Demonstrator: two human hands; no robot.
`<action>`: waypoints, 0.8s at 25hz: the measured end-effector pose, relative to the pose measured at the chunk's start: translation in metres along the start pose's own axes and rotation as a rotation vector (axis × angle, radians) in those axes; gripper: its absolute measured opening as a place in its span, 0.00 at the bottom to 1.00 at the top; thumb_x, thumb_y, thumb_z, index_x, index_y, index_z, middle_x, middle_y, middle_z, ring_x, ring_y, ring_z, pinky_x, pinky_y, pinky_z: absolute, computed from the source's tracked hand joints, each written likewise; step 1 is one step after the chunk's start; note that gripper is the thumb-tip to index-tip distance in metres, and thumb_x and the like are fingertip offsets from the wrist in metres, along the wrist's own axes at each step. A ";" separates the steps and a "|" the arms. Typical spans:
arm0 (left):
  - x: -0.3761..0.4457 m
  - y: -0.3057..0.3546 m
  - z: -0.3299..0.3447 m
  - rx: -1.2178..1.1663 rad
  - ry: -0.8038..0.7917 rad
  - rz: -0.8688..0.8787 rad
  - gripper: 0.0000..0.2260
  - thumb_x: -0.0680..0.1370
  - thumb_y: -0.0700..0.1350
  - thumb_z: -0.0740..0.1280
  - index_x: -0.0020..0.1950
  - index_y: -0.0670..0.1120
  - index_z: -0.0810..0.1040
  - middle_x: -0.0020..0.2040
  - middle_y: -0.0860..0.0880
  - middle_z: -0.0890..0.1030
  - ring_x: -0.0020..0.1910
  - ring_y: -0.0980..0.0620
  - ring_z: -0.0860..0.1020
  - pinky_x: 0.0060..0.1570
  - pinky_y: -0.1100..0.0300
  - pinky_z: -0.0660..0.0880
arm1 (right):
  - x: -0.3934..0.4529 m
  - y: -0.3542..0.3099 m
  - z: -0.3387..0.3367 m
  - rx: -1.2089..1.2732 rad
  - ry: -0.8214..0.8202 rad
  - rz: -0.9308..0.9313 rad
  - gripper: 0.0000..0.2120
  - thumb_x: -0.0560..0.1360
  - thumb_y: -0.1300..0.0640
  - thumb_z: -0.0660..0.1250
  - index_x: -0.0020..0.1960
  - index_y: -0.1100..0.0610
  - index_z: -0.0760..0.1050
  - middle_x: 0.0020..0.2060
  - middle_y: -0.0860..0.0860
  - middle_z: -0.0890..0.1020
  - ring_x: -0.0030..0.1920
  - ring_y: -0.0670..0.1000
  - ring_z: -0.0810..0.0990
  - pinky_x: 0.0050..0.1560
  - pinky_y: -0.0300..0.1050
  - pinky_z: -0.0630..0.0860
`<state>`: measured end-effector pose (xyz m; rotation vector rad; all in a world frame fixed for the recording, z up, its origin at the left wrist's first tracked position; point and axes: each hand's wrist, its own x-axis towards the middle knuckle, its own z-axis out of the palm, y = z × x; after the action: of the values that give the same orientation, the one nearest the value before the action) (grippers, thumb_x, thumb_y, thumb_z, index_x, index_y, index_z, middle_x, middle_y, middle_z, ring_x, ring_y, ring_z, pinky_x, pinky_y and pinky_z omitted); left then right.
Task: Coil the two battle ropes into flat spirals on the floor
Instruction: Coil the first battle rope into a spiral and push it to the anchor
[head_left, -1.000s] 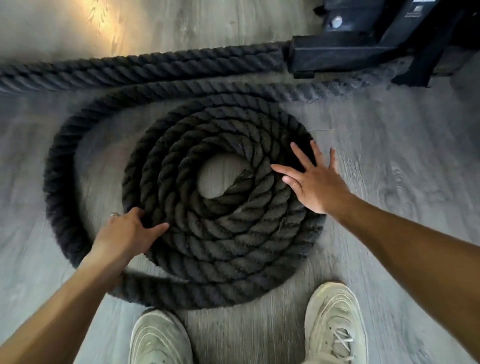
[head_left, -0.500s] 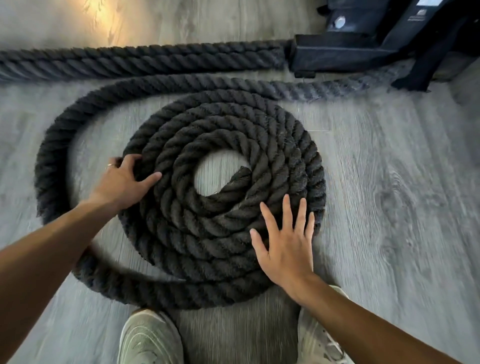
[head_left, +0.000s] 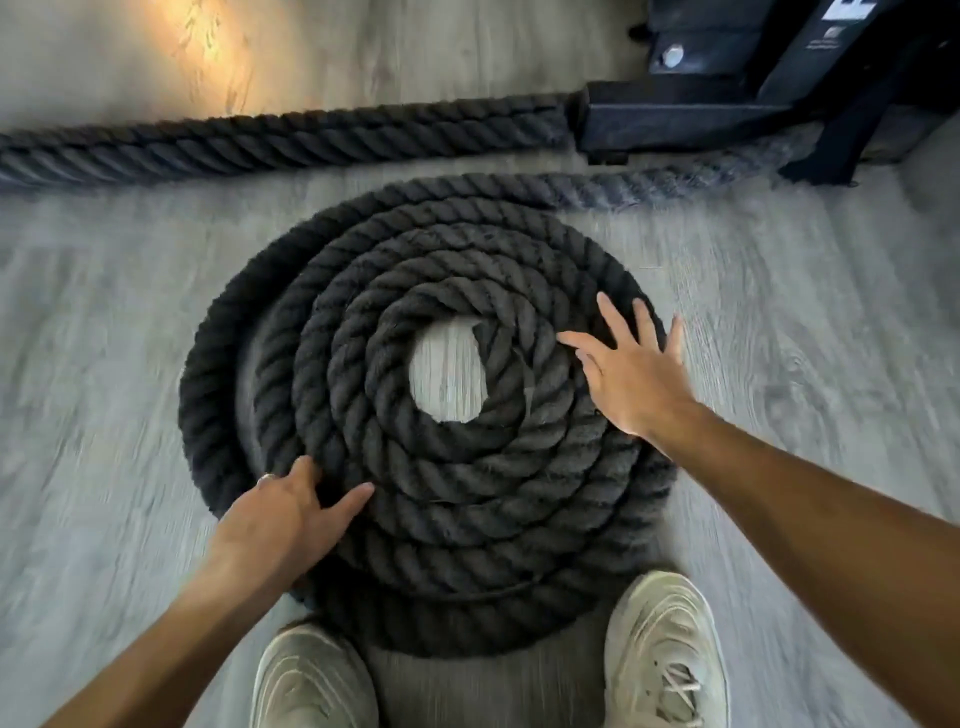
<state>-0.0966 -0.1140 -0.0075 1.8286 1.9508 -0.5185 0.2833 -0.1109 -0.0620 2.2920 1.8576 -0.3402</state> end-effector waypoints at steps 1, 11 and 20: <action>0.002 0.004 -0.004 0.083 -0.011 0.014 0.34 0.70 0.77 0.55 0.56 0.50 0.75 0.52 0.43 0.80 0.53 0.41 0.80 0.47 0.52 0.76 | -0.001 -0.009 0.001 0.055 -0.008 0.041 0.22 0.84 0.42 0.42 0.77 0.32 0.53 0.82 0.48 0.43 0.80 0.63 0.42 0.74 0.74 0.39; 0.116 0.011 -0.049 0.042 0.086 0.309 0.42 0.63 0.78 0.60 0.73 0.63 0.60 0.78 0.37 0.56 0.76 0.34 0.58 0.71 0.38 0.62 | -0.115 -0.057 0.053 0.190 0.117 0.131 0.34 0.81 0.34 0.48 0.81 0.50 0.55 0.81 0.58 0.50 0.81 0.61 0.41 0.77 0.67 0.47; 0.095 0.031 -0.028 -0.037 0.130 0.244 0.42 0.61 0.81 0.60 0.71 0.63 0.63 0.80 0.47 0.52 0.59 0.27 0.75 0.60 0.41 0.73 | -0.037 0.028 0.023 -0.012 0.109 0.057 0.30 0.80 0.34 0.38 0.79 0.40 0.56 0.82 0.51 0.50 0.81 0.57 0.40 0.76 0.68 0.40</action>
<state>-0.0719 -0.0169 -0.0340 2.0852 1.7681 -0.2911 0.3022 -0.1575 -0.0736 2.3945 1.8336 -0.1987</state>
